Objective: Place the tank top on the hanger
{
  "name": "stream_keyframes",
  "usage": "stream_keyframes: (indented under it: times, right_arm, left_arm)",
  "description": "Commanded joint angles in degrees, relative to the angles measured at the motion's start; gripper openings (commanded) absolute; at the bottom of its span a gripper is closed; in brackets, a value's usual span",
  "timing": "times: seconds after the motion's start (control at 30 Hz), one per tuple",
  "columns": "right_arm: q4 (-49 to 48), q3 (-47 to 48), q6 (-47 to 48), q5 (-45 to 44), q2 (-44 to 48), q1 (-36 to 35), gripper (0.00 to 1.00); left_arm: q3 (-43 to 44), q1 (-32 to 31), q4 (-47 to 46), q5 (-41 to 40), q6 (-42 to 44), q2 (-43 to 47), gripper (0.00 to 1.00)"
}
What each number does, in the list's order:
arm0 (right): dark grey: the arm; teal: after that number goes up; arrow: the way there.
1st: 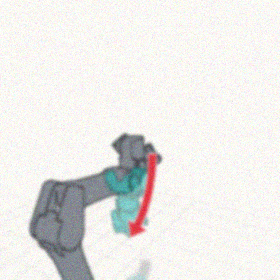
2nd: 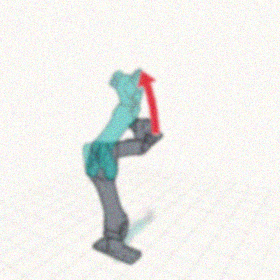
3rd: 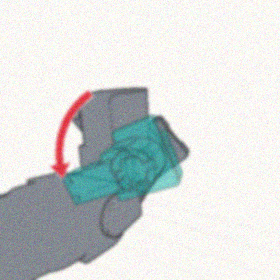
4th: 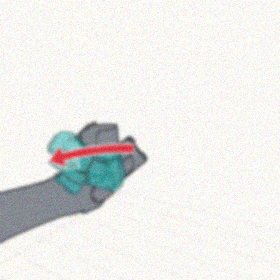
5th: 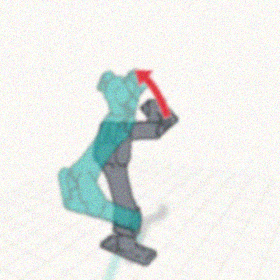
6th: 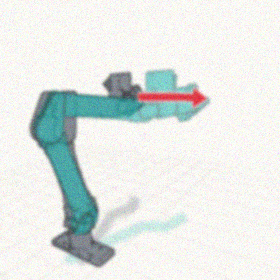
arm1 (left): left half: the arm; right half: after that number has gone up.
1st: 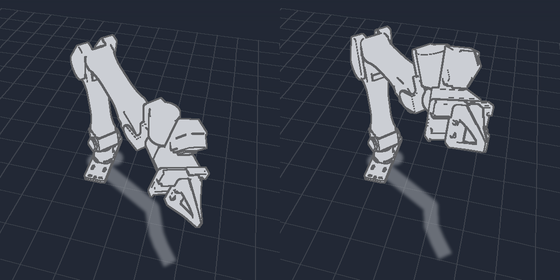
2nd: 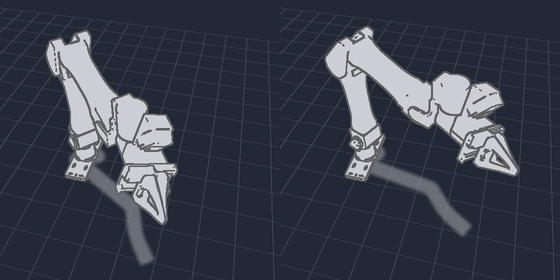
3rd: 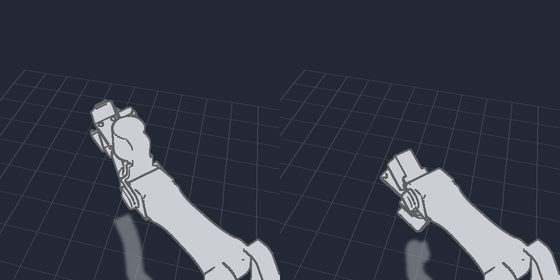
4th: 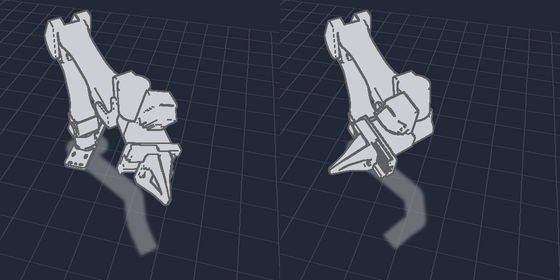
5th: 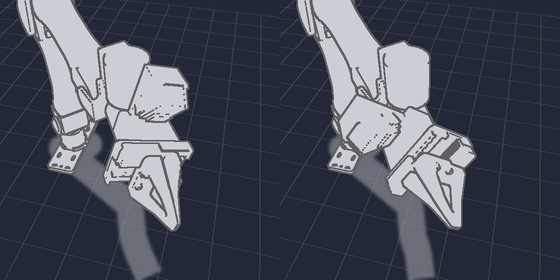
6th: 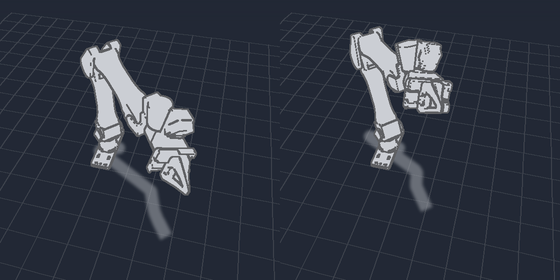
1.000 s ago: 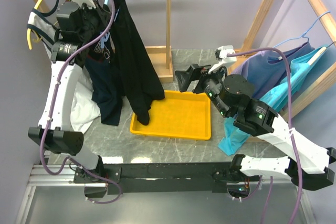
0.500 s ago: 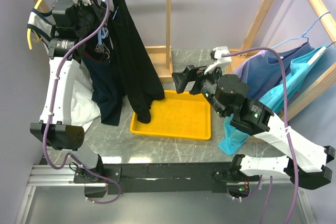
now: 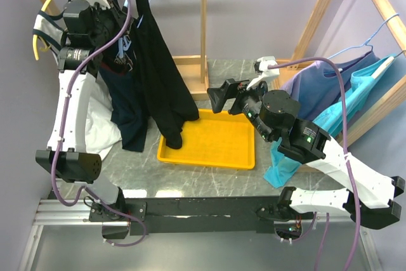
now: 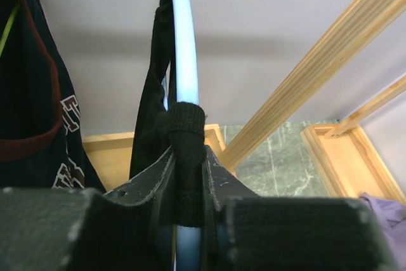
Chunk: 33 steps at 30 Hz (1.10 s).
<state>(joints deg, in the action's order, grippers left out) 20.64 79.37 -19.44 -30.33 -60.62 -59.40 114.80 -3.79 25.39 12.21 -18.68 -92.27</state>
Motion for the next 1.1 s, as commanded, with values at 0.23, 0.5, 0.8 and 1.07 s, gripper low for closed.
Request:
stream_keyframes:
  times: [0.23, 0.5, 0.8, 1.07]
  right_arm:
    - [-1.74, -1.06, -0.95, 0.88, 0.24, -0.46, 1.0]
    - [-2.63, -4.49, -1.83, 1.15, 1.55, -0.46, 1.0]
    - [-4.21, -11.52, -4.11, -1.92, 6.73, -0.46, 1.0]
    - [-4.56, -19.59, -7.1, -3.34, 10.78, -0.37, 1.0]
  left_arm:
    - [0.6, 0.19, -1.39, -1.57, 0.83, 8.67, 0.77]
    - [-1.95, 0.19, -3.24, 0.0, 1.36, 18.17, 0.91]
    - [-14.77, -11.73, -3.34, -0.37, -2.16, 24.59, 0.95]
    - [-41.38, -31.97, -11.93, -23.35, -9.17, 30.04, 0.95]
